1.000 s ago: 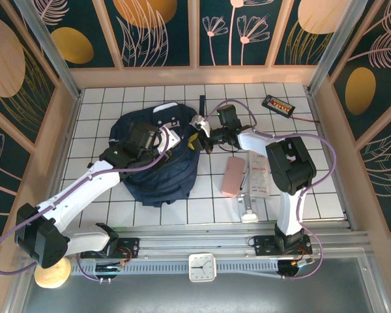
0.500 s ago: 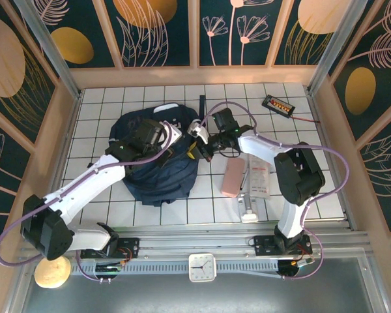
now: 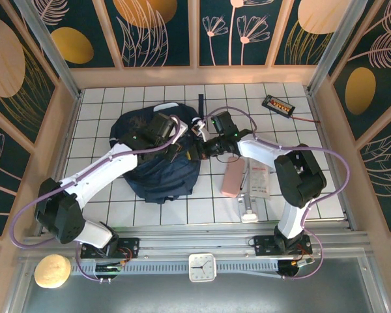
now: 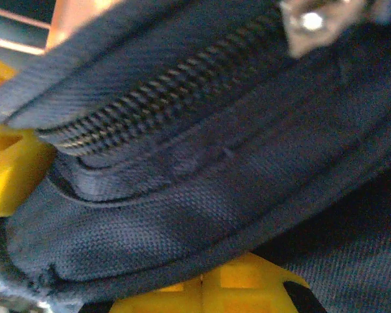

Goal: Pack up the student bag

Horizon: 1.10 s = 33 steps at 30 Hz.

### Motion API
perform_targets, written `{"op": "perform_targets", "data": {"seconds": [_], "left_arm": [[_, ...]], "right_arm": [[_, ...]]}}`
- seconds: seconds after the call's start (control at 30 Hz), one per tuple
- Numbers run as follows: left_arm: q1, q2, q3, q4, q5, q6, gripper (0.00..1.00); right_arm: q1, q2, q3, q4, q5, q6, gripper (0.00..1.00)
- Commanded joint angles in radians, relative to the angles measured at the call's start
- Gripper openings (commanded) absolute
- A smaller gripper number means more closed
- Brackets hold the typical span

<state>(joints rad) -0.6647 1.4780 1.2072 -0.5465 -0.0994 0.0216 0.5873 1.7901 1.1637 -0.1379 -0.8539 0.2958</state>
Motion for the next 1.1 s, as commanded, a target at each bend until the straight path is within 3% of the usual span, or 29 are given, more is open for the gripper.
{"op": "perform_targets", "data": {"seconds": [0.0, 0.13, 0.33, 0.53, 0.63, 0.77, 0.87, 1.07], "left_arm": [[-0.028, 0.01, 0.053, 0.098, -0.027, -0.01, 0.0], [-0.038, -0.013, 0.015, 0.074, -0.064, 0.038, 0.0], [-0.045, 0.004, 0.042, 0.086, -0.061, 0.02, 0.0], [-0.05, 0.107, 0.136, 0.065, -0.062, -0.071, 0.0], [-0.06, 0.156, 0.186, 0.031, -0.121, -0.084, 0.0], [-0.069, 0.197, 0.239, -0.051, -0.202, -0.033, 0.0], [-0.07, 0.182, 0.223, -0.058, -0.239, -0.016, 0.0], [-0.07, 0.266, 0.364, -0.111, -0.137, -0.203, 0.0]], "right_arm": [[0.007, -0.068, 0.029, -0.017, -0.095, 0.146, 0.0], [-0.057, -0.086, 0.105, -0.25, -0.067, -0.02, 0.0], [-0.046, -0.061, 0.151, -0.356, -0.137, -0.096, 0.0], [-0.01, -0.074, 0.138, -0.346, -0.192, -0.059, 0.0], [-0.01, -0.099, 0.131, -0.387, -0.198, -0.082, 0.0], [-0.066, -0.136, 0.151, -0.6, -0.032, -0.248, 0.0], [-0.113, -0.159, 0.124, -0.598, -0.016, -0.242, 0.0], [0.04, -0.173, 0.06, -0.328, -0.112, -0.025, 0.0]]}}
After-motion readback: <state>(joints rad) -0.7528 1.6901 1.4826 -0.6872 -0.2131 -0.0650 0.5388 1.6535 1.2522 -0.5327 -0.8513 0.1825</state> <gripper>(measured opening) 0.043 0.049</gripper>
